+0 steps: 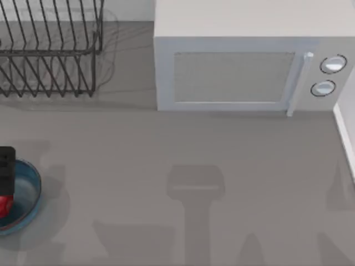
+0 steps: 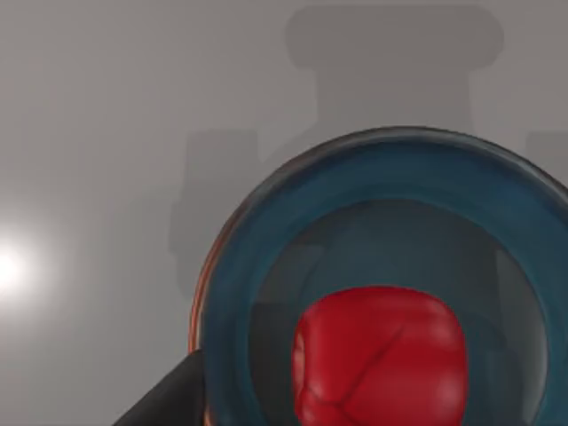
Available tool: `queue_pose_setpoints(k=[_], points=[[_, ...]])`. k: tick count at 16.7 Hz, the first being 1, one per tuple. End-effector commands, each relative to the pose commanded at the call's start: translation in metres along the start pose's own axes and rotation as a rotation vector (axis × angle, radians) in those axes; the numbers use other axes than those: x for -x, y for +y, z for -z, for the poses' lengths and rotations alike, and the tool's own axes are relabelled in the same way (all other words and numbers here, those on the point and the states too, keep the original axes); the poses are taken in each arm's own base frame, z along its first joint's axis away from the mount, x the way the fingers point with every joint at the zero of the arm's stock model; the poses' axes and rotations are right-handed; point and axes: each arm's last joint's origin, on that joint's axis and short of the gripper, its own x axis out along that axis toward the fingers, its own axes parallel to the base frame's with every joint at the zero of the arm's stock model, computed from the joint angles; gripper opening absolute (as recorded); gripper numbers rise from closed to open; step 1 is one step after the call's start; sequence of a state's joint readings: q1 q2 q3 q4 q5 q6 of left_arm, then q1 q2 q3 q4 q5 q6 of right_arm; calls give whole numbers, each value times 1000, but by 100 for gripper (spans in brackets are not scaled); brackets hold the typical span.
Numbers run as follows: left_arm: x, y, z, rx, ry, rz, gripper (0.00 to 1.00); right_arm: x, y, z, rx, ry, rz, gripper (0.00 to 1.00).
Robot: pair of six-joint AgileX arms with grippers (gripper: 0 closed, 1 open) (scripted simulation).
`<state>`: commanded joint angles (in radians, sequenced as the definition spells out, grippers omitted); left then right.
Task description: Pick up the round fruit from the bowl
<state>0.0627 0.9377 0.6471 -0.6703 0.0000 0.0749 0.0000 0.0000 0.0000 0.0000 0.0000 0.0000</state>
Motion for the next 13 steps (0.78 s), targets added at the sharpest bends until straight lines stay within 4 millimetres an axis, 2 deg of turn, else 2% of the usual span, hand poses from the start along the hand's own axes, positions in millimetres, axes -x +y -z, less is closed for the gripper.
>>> queue_pose_setpoints(k=[4, 7, 10, 13], points=[[-31, 8, -33, -6, 347, 22, 100, 0, 0, 0, 0, 0, 0, 100], [-52, 13, -47, -7, 523, 39, 100, 0, 0, 0, 0, 0, 0, 100], [-62, 15, -54, -7, 603, 48, 100, 0, 0, 0, 0, 0, 0, 100], [-63, 15, -54, -7, 608, 48, 100, 0, 0, 0, 0, 0, 0, 100]])
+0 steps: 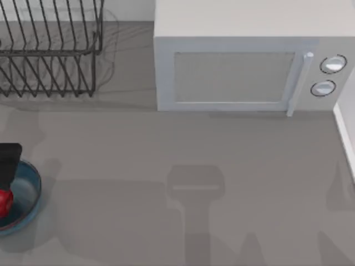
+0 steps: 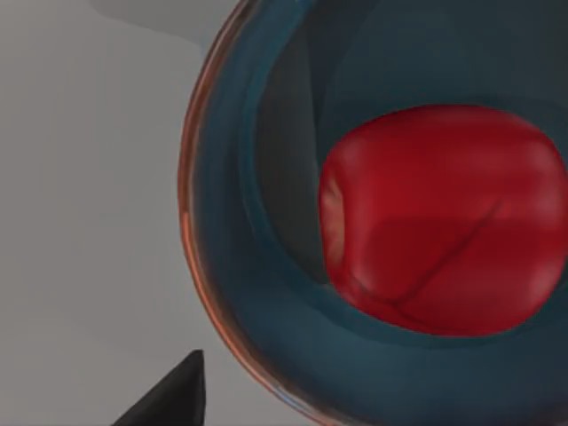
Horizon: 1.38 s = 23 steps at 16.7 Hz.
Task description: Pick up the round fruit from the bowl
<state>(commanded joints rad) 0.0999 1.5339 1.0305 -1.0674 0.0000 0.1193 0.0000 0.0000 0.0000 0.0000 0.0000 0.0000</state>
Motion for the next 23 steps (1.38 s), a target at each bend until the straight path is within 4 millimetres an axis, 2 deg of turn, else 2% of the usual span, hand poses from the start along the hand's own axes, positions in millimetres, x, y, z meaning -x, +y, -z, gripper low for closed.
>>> queue_pose_setpoints(k=[3, 5, 10, 14, 19, 23], points=[[-1, -1, 0, -4, -2, 0, 100, 0, 0, 0, 0, 0, 0, 100], [-11, -1, -1, -4, 5, 1, 100, 0, 0, 0, 0, 0, 0, 100], [-64, 0, -7, -1, -17, -2, 100, 0, 0, 0, 0, 0, 0, 100], [-101, 0, -1, 0, -6, -1, 100, 0, 0, 0, 0, 0, 0, 100], [-106, 0, 0, 0, 0, 0, 100, 0, 0, 0, 0, 0, 0, 100], [-106, 0, 0, 0, 0, 0, 70, 0, 0, 0, 0, 0, 0, 100]])
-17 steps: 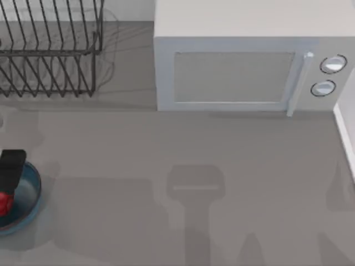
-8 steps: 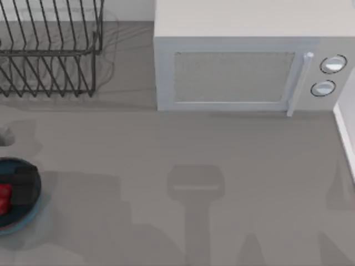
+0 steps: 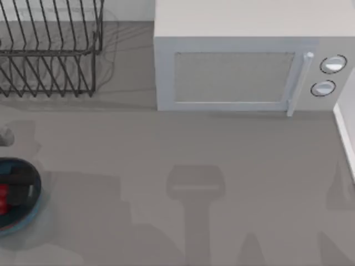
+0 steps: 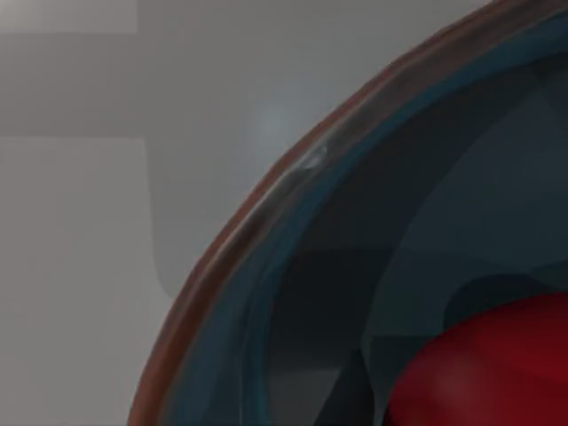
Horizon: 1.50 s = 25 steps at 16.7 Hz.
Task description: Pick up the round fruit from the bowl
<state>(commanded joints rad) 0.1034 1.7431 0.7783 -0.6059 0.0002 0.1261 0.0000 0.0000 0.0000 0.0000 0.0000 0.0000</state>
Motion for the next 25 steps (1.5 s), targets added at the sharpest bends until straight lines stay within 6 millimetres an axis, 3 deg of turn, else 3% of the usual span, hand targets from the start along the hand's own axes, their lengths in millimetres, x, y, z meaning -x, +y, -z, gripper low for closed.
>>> queue_pose_setpoints(k=[9, 17, 18, 22, 25], points=[[0, 0, 0, 0, 0, 0, 2, 0, 0, 0, 0, 0, 0, 100], [0, 0, 0, 0, 0, 0, 0, 0, 0, 0, 0, 0, 0, 100], [32, 0, -4, 0, -69, -35, 0, 0, 0, 0, 0, 0, 0, 100], [45, 1, -13, 0, -61, -34, 0, 0, 0, 0, 0, 0, 0, 100], [80, 4, -30, 0, -54, -33, 0, 0, 0, 0, 0, 0, 0, 100]])
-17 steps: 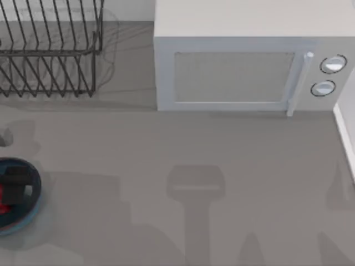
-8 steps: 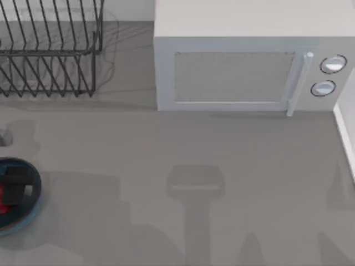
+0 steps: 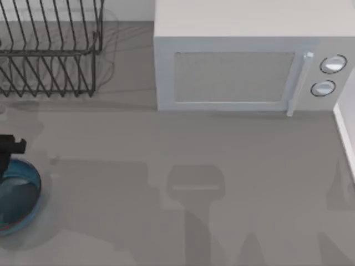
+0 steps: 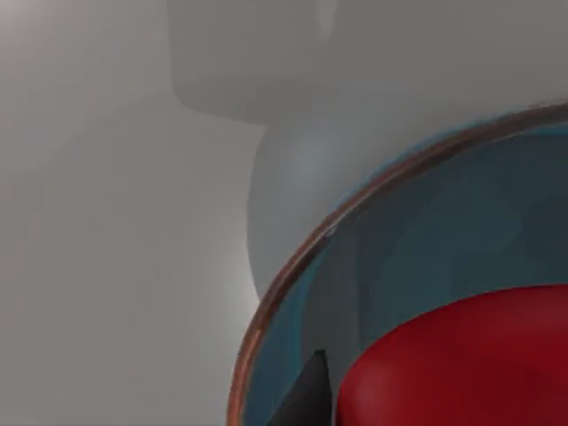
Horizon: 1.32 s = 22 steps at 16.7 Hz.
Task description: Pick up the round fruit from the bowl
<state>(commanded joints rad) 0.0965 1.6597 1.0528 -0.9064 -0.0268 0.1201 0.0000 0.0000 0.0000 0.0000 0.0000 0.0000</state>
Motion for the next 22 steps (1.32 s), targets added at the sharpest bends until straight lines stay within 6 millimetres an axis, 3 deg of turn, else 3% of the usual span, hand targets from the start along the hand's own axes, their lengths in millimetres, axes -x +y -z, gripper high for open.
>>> queue_pose_setpoints(k=[5, 8, 11, 13, 18, 20, 22], points=[[99, 5, -15, -1, 23, 2, 0, 0, 0, 0, 0, 0, 0, 100], [156, 5, -4, -1, 17, 2, 0, 0, 0, 0, 0, 0, 0, 100], [193, 4, 10, 0, -6, 0, 0, 0, 0, 0, 0, 0, 0, 100], [202, 3, 15, 1, -15, -1, 0, 0, 0, 0, 0, 0, 0, 100], [201, 4, 14, 3, -11, -1, 0, 0, 0, 0, 0, 0, 0, 100], [196, -4, 6, 4, -3, 3, 0, 0, 0, 0, 0, 0, 0, 100], [186, -25, -10, 4, 10, 10, 0, 0, 0, 0, 0, 0, 0, 100]])
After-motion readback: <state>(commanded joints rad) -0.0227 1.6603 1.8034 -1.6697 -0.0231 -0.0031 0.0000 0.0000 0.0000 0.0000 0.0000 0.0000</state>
